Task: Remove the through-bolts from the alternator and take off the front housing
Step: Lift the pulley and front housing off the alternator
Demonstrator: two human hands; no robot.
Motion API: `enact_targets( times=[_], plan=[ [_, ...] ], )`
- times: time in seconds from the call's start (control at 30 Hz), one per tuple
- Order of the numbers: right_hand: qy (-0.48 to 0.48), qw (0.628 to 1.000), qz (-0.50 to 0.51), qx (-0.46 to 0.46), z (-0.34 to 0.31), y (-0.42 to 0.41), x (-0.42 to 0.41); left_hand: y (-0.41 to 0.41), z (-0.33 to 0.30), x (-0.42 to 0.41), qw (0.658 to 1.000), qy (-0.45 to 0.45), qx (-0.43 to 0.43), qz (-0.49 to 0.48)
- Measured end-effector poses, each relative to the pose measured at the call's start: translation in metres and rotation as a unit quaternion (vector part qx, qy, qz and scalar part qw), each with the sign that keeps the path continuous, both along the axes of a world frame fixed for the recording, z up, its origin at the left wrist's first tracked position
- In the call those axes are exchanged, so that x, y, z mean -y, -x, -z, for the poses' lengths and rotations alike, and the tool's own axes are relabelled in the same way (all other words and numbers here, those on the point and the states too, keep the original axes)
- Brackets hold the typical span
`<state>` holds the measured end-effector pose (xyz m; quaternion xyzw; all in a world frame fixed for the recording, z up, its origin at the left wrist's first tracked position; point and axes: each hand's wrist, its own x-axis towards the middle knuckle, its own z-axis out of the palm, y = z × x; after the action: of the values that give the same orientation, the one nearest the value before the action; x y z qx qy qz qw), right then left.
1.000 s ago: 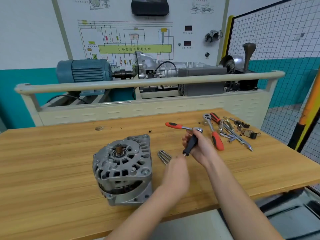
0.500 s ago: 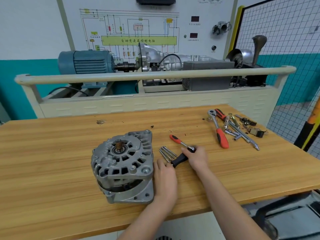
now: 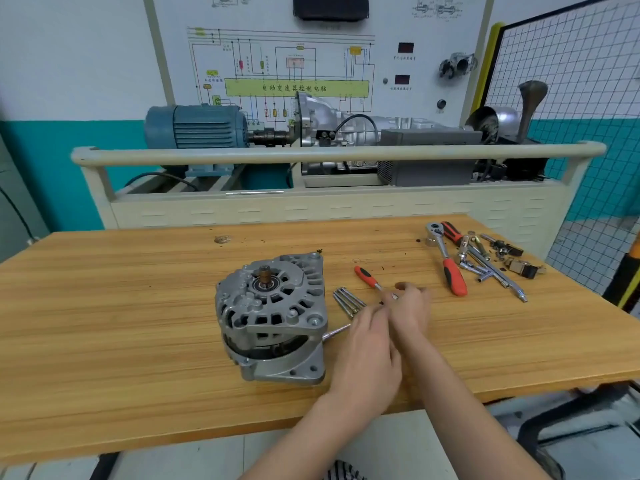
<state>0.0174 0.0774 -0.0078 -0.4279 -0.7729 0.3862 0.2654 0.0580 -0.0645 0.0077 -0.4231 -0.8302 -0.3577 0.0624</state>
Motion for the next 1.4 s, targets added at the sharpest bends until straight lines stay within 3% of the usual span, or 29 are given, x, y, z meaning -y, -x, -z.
enact_targets(
  times=[0.07, 0.17, 0.3, 0.37, 0.43, 0.5, 0.53, 0.73, 0.8, 0.9, 1.0, 1.1, 1.27, 1.4],
  plan=[
    [-0.016, 0.998, -0.035, -0.050, -0.013, -0.001, 0.010, -0.002, -0.025, 0.016, 0.995, -0.091, 0.004, 0.032],
    [0.048, 0.973, -0.153, -0.165, -0.037, 0.001, 0.033, -0.002, -0.062, 0.042, 0.980, -0.180, 0.040, 0.076],
    [0.080, 0.936, -0.269, -0.211, -0.063, 0.011, 0.067, 0.012, -0.102, 0.076, 0.959, -0.266, 0.085, 0.059],
    [0.082, 0.931, -0.300, -0.192, -0.069, 0.016, 0.083, 0.039, -0.112, 0.090, 0.976, -0.214, 0.024, -0.029],
    [0.043, 0.941, -0.295, -0.157, -0.068, 0.021, 0.091, 0.070, -0.110, 0.101, 0.992, -0.042, -0.002, -0.120],
    [-0.008, 0.952, -0.278, -0.129, -0.066, 0.022, 0.093, 0.089, -0.098, 0.108, 0.983, 0.136, 0.023, -0.118],
    [-0.018, 0.954, -0.273, -0.120, -0.066, 0.022, 0.093, 0.094, -0.091, 0.110, 0.979, 0.172, 0.033, -0.103],
    [0.052, 0.943, -0.306, -0.119, -0.068, 0.018, 0.086, 0.118, -0.081, 0.118, 0.991, 0.088, 0.092, -0.030],
    [0.140, 0.936, -0.285, -0.154, -0.065, 0.018, 0.084, 0.123, -0.080, 0.121, 0.993, 0.043, 0.106, -0.014],
    [0.302, 0.896, -0.240, -0.219, -0.054, 0.016, 0.080, 0.126, -0.076, 0.123, 0.996, 0.030, 0.078, -0.005],
    [0.376, 0.880, -0.186, -0.223, -0.046, 0.015, 0.079, 0.127, -0.075, 0.119, 0.997, 0.058, 0.029, -0.046],
    [0.371, 0.894, -0.164, -0.189, -0.046, 0.020, 0.071, 0.129, -0.077, 0.114, 0.993, 0.090, -0.016, -0.073],
    [0.334, 0.911, -0.232, -0.071, -0.030, 0.024, 0.078, 0.132, -0.079, 0.113, 0.991, 0.119, -0.025, -0.052],
    [0.302, 0.924, -0.212, -0.097, -0.022, 0.032, 0.095, 0.133, -0.080, 0.116, 0.986, 0.148, -0.064, -0.037]
  ],
)
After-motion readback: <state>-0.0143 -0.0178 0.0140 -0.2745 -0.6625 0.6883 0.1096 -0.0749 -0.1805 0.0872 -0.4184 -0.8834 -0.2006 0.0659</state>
